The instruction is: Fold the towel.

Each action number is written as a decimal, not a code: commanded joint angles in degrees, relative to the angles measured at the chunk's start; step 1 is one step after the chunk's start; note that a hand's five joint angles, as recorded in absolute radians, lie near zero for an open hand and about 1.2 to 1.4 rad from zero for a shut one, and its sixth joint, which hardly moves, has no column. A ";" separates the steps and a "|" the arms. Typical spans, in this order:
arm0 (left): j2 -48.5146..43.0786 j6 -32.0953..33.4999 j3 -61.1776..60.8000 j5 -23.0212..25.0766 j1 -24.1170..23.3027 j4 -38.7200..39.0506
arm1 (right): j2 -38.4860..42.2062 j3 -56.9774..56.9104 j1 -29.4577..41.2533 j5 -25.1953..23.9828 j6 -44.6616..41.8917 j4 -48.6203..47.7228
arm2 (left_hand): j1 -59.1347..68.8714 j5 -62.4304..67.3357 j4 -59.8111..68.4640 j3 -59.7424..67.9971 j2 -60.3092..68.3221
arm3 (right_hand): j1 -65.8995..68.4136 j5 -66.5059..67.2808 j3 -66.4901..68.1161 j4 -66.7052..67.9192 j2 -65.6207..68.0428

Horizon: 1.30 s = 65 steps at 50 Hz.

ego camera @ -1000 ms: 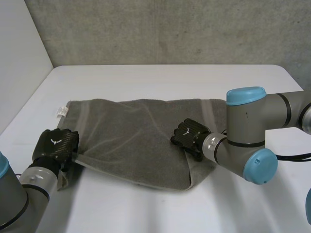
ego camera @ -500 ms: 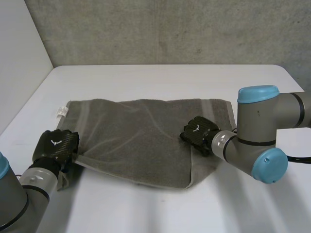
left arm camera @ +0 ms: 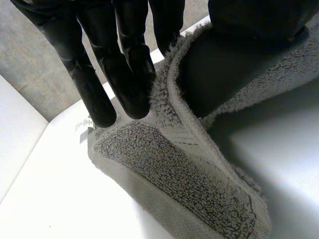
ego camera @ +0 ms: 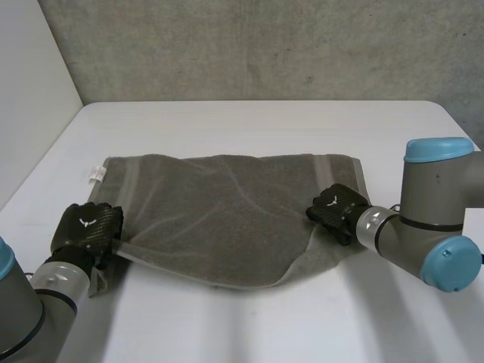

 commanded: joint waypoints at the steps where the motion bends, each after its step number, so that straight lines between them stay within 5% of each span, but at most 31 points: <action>1: -0.01 0.00 0.00 0.00 0.00 -0.04 | -2.62 3.17 -1.74 -0.27 0.07 -1.32 | 11.80 10.96 10.18 10.25 10.22 | 6.20 4.44 4.90 4.40 5.02; 8: -0.01 0.00 -0.09 0.00 0.00 -0.04 | -6.22 8.43 -3.59 -0.45 0.24 -4.13 | 11.80 10.96 10.18 10.25 10.22 | 17.90 16.14 16.60 16.10 16.72; 20: -2.11 0.09 0.00 0.00 0.00 0.05 | -15.45 19.17 -8.34 -1.59 9.47 -8.53 | 7.64 6.80 6.03 6.09 6.06 | 17.92 16.15 16.62 16.11 16.74; 34: -8.18 2.72 0.18 0.00 -0.18 6.55 | -27.14 30.94 -23.63 -14.16 28.28 -15.65 | -2.14 -2.98 -3.75 -3.69 -3.72 | 17.92 16.15 16.62 16.11 16.74; 37: -9.33 5.10 0.44 0.00 -0.18 8.40 | -27.40 30.77 -25.12 -17.31 32.83 -16.00 | -12.57 -13.41 -14.18 -14.12 -14.15 | 17.92 16.15 16.62 16.11 16.74; 45: -11.87 7.65 1.85 0.17 -0.09 9.54 | -27.41 31.38 -25.03 -18.03 34.78 -16.53 | -30.22 -31.06 -31.83 -31.77 -31.79 | 17.92 16.15 16.62 16.11 16.74; 65: -8.27 7.73 0.00 0.09 0.97 9.01 | -30.22 32.70 -27.32 -14.78 38.47 -21.44 | -30.23 -31.08 -31.85 -31.78 -31.81 | 17.92 16.15 16.62 16.11 16.74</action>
